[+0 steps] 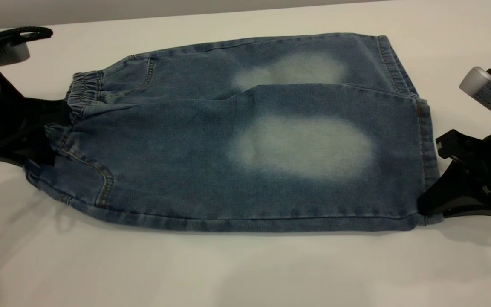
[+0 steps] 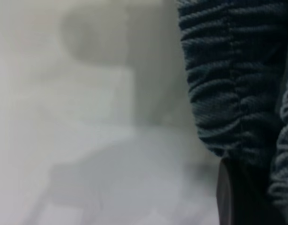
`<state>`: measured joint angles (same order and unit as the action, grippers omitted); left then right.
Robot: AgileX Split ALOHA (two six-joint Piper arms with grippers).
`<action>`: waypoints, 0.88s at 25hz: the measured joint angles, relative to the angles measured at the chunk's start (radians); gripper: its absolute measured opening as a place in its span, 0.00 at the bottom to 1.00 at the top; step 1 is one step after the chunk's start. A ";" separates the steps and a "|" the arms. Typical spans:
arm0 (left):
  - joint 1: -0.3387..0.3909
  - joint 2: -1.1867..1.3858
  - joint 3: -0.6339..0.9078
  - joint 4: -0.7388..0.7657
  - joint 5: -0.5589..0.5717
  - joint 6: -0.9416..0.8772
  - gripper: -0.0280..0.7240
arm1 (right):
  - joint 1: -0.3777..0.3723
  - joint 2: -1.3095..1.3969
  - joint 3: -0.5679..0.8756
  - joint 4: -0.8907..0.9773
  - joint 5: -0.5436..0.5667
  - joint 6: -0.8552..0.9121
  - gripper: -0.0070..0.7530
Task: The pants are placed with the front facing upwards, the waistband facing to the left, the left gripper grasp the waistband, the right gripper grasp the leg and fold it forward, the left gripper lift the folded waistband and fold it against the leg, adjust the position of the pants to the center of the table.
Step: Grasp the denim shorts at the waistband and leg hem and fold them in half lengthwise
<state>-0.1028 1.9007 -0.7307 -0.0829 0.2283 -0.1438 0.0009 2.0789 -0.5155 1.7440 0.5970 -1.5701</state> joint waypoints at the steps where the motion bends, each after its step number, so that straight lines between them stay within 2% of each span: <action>1: 0.000 -0.002 0.000 0.000 0.009 0.000 0.24 | 0.000 0.000 0.000 0.000 0.008 0.000 0.03; 12: 0.000 -0.148 -0.001 0.001 0.152 0.004 0.24 | 0.000 -0.137 0.000 -0.001 0.028 0.001 0.03; 18: 0.000 -0.159 -0.051 0.003 0.163 0.028 0.24 | 0.000 -0.235 -0.041 -0.008 0.030 0.001 0.03; 22: 0.000 -0.159 -0.110 0.002 0.170 0.036 0.24 | 0.000 -0.252 -0.110 -0.099 0.037 0.004 0.03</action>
<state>-0.1028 1.7422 -0.8408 -0.0813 0.3983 -0.1074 0.0009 1.8265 -0.6254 1.6449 0.6337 -1.5664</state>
